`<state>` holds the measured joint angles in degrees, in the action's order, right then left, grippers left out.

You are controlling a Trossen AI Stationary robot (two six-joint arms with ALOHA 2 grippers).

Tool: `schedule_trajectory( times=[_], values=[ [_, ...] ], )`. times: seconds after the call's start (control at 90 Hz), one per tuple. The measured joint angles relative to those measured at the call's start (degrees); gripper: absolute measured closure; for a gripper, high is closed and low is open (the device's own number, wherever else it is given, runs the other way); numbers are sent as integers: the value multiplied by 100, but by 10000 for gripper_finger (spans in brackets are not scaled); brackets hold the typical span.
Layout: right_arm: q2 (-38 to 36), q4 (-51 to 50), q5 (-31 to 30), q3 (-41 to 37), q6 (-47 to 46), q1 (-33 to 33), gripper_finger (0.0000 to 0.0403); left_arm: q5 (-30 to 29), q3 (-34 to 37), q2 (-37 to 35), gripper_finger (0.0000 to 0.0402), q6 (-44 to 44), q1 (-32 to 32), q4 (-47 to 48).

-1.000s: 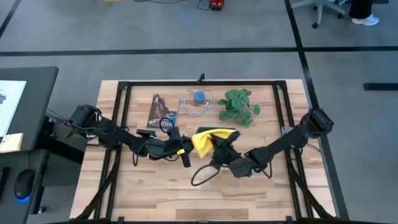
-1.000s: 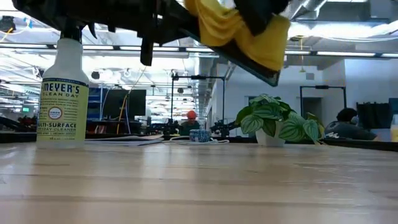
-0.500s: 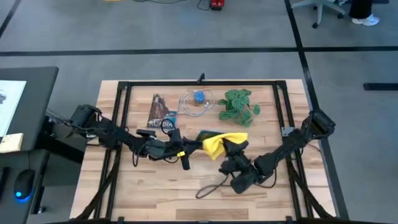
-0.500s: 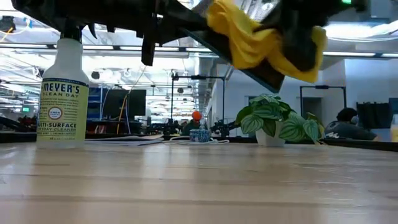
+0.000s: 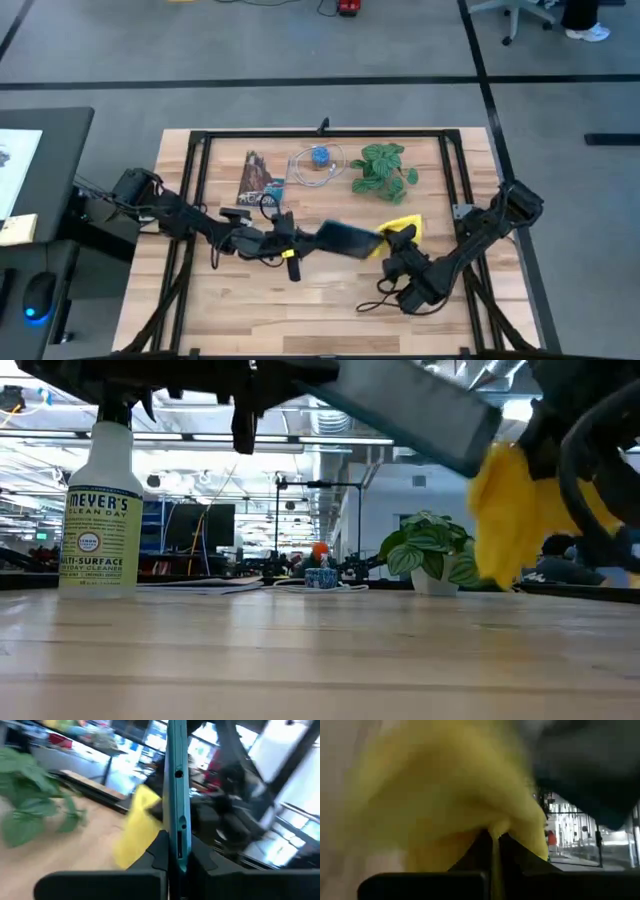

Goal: Apply microfiber cloth
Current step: Wipe the blue tablet with the microfiber cloth

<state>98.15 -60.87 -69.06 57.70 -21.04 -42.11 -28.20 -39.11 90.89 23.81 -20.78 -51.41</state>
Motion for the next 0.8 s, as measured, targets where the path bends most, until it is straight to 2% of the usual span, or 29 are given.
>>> schedule_trajectory(
  times=[0.067, 0.133, 0.233, 0.322, 0.4, 0.5, 0.589, 0.656, 0.8],
  values=[
    [0, 183, 13, 209, 671, -17, 403, -35, 0, 0, 396, -1, 37, 105],
    [0, 231, 287, 440, 1410, -14, 403, -80, 7, -6, 396, 10, 58, 153],
    [0, -287, 665, 796, 1931, 25, 403, -138, 7, -11, 396, 75, 60, 328],
    [0, -1370, 510, 1010, 1261, 110, 403, -183, 0, -11, 396, 85, 84, 590],
    [2, -2299, 32, 1244, 204, 278, 403, -198, 0, -9, 396, 177, 88, 848],
    [-13, -2800, -555, 1694, -848, 461, 403, -162, 20, 23, 396, 409, 126, 1358],
    [-9, -2426, -866, 2152, -743, 485, 403, -166, 22, 22, 396, 704, 197, 1566],
    [-13, -1795, -855, 2436, -77, 475, 403, -194, 22, 16, 396, 786, 222, 1565],
    [1, 187, 431, 2526, 2399, 490, 403, -180, 22, 15, 395, 694, 218, 1332]
  ],
)
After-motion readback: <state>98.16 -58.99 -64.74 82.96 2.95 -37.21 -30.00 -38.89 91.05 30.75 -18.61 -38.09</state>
